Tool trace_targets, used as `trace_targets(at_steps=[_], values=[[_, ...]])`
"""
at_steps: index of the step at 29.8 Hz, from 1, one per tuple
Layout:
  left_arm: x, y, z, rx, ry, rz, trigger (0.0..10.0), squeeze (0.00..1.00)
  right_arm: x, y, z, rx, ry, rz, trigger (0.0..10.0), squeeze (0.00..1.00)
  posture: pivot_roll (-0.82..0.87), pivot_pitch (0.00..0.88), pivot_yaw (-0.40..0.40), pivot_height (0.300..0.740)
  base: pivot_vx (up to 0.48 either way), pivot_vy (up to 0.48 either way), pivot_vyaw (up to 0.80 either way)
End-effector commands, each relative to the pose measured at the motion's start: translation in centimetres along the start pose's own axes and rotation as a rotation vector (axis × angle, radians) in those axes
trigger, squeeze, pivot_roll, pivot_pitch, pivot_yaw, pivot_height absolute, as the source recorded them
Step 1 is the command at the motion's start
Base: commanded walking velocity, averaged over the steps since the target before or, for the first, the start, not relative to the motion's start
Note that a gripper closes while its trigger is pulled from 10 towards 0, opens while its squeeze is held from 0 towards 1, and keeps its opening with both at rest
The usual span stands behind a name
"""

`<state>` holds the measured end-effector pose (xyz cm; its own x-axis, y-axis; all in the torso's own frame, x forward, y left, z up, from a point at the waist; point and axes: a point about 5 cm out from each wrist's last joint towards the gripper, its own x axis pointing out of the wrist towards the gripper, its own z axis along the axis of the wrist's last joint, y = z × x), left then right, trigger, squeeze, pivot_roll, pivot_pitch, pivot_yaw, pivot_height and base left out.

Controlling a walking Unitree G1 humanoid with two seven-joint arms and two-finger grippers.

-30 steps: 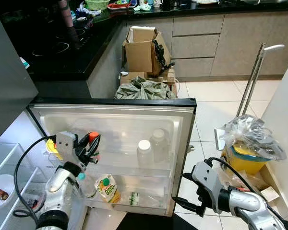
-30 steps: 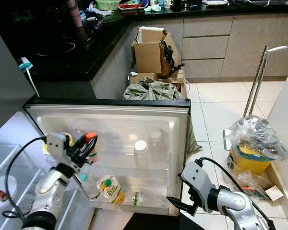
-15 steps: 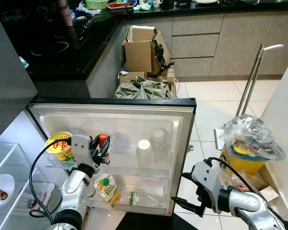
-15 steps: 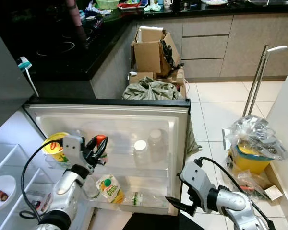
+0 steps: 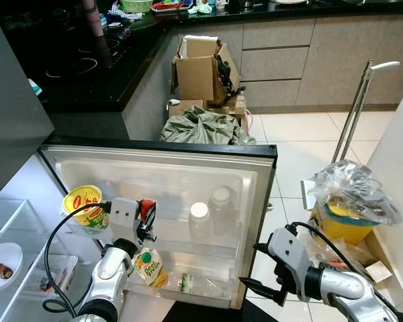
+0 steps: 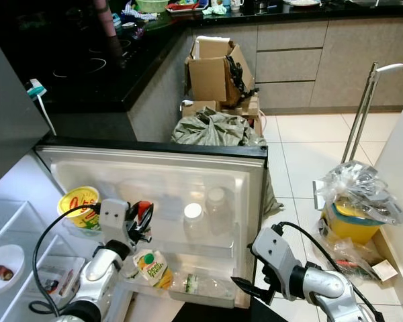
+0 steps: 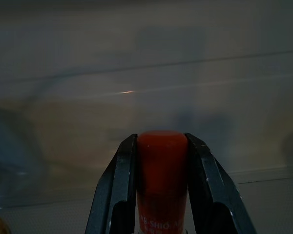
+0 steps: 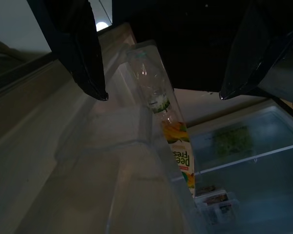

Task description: Restocking fridge

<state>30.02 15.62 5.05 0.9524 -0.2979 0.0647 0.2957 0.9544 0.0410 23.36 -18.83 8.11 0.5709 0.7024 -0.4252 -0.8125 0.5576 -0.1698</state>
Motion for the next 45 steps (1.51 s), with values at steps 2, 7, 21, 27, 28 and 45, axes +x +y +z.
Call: trace_targets(at_steps=[2, 7, 21, 27, 28, 45], values=[[-0.5, -0.5, -0.9, 0.007, 0.044, -0.018, 10.0, 0.00, 0.3, 0.6, 0.2, -0.001, -0.005, 0.021, 10.0, 0.00, -0.17, 0.064, 0.093, 0.740, 0.000, 0.000, 0.00], [-0.5, -1.2, -1.1, 0.021, 0.047, -0.057, 10.0, 0.00, 0.3, 0.7, 0.2, 0.001, -0.006, 0.024, 10.0, 0.00, -0.17, 0.064, 0.096, 0.740, 0.000, 0.000, 0.00], [-0.4, -2.5, -1.4, -0.008, 0.056, -0.124, 10.0, 1.00, 0.5, 1.2, 0.3, 0.020, -0.010, 0.050, 10.0, 0.00, -0.17, 0.065, 0.100, 0.740, 0.000, 0.000, 0.00], [-0.2, -2.0, -0.9, 0.003, 0.032, -0.097, 10.0, 1.00, 0.5, 1.1, 0.3, 0.021, -0.009, 0.054, 10.0, 0.00, -0.17, 0.063, 0.097, 0.740, 0.000, 0.000, 0.00], [-0.2, -2.0, -0.9, 0.003, 0.032, -0.097, 10.0, 1.00, 0.5, 1.1, 0.3, 0.021, -0.009, 0.054, 10.0, 0.00, -0.17, 0.063, 0.097, 0.740, 0.000, 0.000, 0.00], [-0.6, 4.0, 2.5, 0.000, -0.141, 0.059, 10.0, 0.00, 0.5, 1.0, 0.5, 0.029, -0.020, 0.078, 10.0, 0.00, -0.15, 0.056, 0.086, 0.740, 0.000, 0.000, 0.00]])
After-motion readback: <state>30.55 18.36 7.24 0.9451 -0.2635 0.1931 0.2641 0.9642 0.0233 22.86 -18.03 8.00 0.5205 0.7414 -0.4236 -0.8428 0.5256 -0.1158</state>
